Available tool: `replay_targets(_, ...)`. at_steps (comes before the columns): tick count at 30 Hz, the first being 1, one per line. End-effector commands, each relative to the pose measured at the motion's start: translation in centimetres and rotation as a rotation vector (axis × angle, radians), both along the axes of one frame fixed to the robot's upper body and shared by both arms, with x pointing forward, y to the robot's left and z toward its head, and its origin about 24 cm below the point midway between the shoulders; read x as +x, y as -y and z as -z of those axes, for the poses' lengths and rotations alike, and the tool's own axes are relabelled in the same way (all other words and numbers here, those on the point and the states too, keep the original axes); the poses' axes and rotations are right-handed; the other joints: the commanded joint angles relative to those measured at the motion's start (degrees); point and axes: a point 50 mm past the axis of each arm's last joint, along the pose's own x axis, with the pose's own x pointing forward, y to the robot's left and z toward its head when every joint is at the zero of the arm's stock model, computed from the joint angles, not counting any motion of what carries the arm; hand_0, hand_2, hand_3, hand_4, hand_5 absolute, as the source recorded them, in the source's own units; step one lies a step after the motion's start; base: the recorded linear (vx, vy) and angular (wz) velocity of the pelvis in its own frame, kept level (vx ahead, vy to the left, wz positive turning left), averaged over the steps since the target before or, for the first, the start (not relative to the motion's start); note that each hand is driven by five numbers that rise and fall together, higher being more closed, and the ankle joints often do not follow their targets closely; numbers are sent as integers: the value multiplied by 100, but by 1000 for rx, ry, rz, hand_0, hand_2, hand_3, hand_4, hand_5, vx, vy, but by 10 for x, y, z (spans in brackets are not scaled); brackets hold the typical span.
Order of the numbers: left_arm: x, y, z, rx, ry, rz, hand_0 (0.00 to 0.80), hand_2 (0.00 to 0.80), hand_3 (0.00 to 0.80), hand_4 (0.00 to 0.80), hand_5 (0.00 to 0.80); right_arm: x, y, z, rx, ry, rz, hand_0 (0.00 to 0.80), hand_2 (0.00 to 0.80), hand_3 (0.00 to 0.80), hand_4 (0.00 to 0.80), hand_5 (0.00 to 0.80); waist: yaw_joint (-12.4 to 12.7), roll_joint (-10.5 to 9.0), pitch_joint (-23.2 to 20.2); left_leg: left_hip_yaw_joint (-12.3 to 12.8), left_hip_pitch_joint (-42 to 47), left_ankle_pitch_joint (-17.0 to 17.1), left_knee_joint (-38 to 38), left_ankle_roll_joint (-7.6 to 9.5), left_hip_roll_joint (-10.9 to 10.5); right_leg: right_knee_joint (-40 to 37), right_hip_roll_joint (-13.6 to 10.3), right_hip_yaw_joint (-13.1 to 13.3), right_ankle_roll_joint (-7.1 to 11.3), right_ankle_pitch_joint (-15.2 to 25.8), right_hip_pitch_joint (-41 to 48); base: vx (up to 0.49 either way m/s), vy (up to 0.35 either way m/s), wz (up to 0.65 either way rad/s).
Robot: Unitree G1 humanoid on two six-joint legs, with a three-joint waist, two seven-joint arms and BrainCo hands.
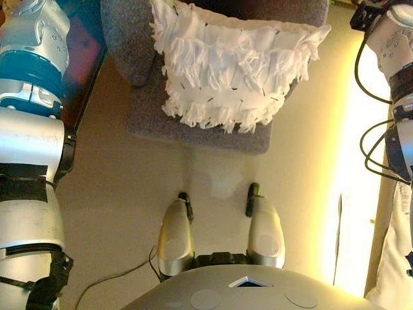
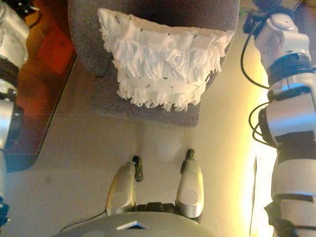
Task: Pick up the cushion and take it to the sofa
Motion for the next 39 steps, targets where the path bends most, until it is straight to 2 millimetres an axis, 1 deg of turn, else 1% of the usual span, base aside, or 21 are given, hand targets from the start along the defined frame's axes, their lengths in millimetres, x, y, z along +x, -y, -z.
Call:
replay_targets(1,-19,-8,2,74,142,96,0,0,0,0,0,-15,13,21,55,110,-1,0,0,0,0,0,138,-175,-867,-362,83,819,-1065,-325,55,-629,-195,19,287,-152,660,63,-29,-1)
replay_targets(4,-26,-7,27,70,139,165,0,0,0,0,0,-28,20,43,81,122,-9,0,0,0,0,0,137,-197,-1015,-327,390,889,-1391,-296,-1,-915,-96,-24,296,-93,941,103,-31,-2)
replay_targets(5,-30,-5,42,66,131,194,0,0,0,0,0,-35,24,55,94,121,-10,0,0,0,0,0,139,-207,-1109,-294,553,921,-1580,-280,-25,-1079,-37,-51,303,-61,1092,151,-30,3)
replay_targets(9,-46,1,82,24,85,288,0,0,0,0,0,-56,36,92,86,68,-2,0,0,0,0,0,169,-237,-1429,-195,1107,1035,-2177,-249,-72,-1613,102,-151,325,62,1624,182,-33,5)
replay_targets(11,-55,5,95,-23,73,318,0,0,0,0,0,-64,34,107,70,37,-6,0,0,0,0,0,177,-263,-1523,-145,1291,1060,-2336,-228,-87,-1795,160,-156,324,104,1810,119,-30,7)
replay_targets(13,-64,5,113,-60,55,333,0,0,0,0,0,-72,33,120,53,15,1,0,0,0,0,0,179,-282,-1597,-87,1438,1074,-2435,-210,-77,-1906,197,-180,321,143,1932,73,-26,4)
replay_targets(15,-73,4,125,-95,56,335,0,0,0,0,0,-79,33,133,48,8,11,0,0,0,0,0,187,-290,-1644,-46,1536,1094,-2521,-202,-72,-2004,224,-201,316,186,2016,32,-7,-2)
replay_targets(18,-95,1,153,-144,50,327,0,0,0,0,0,-103,35,158,36,7,-3,0,0,0,0,0,181,-281,-1695,32,1690,1154,-2725,-166,-66,-2161,246,-246,341,258,2137,-3,5,-3)
replay_targets(19,-104,0,162,-147,47,324,0,0,0,0,0,-114,34,168,42,8,-19,0,0,0,0,0,174,-274,-1710,65,1745,1177,-2810,-144,-73,-2215,258,-263,344,281,2172,-37,13,-2)
replay_targets(21,-116,1,174,-166,42,334,0,0,0,0,0,-129,29,182,75,5,-56,0,0,0,0,0,163,-264,-1735,114,1832,1220,-2951,-120,-81,-2282,280,-290,341,313,2210,-41,12,-2)
replay_targets(23,-128,4,188,-189,30,356,0,0,0,0,0,-141,21,197,139,14,-102,0,0,0,0,0,158,-250,-1743,155,1901,1262,-3078,-99,-97,-2351,301,-324,337,346,2252,-64,1,-4)
replay_targets(25,-135,9,201,-211,8,370,0,0,0,0,0,-150,12,209,196,14,-137,0,0,0,0,0,145,-246,-1750,186,1965,1290,-3181,-80,-119,-2415,315,-356,337,379,2287,-81,-5,-1)
replay_targets(27,-140,16,211,-217,-5,390,0,0,0,0,0,-155,3,222,228,6,-174,0,0,0,0,0,148,-244,-1749,220,2002,1303,-3258,-66,-141,-2502,337,-399,327,421,2306,-87,-9,-1)
replay_targets(30,-146,24,216,-213,-15,422,0,0,0,0,0,-159,-7,233,282,-10,-196,0,0,0,0,0,177,-235,-1746,238,2024,1312,-3336,-59,-165,-2612,358,-436,326,474,2336,-88,-6,0)
replay_targets(32,-150,27,220,-224,-28,456,0,0,0,0,0,-163,-11,244,364,-24,-185,0,0,0,0,0,195,-225,-1734,244,2010,1317,-3374,-58,-171,-2663,385,-465,318,499,2342,-105,-8,3)
replay_targets(35,-157,30,224,-233,-33,491,0,0,0,0,0,-171,-17,255,402,-33,-189,0,0,0,0,0,189,-213,-1701,245,1977,1320,-3406,-53,-171,-2706,419,-474,306,508,2321,-118,-1,2)
replay_targets(37,-161,32,228,-231,-46,516,0,0,0,0,0,-176,-21,260,467,-31,-212,0,0,0,0,0,189,-208,-1672,238,1960,1317,-3405,-42,-174,-2693,438,-457,293,496,2290,-103,3,2)
replay_targets(39,-165,36,235,-226,-77,529,0,0,0,0,0,-182,-25,270,561,-27,-229,0,0,0,0,0,188,-200,-1636,235,1939,1317,-3396,-35,-171,-2682,460,-426,275,483,2266,-81,-5,0)
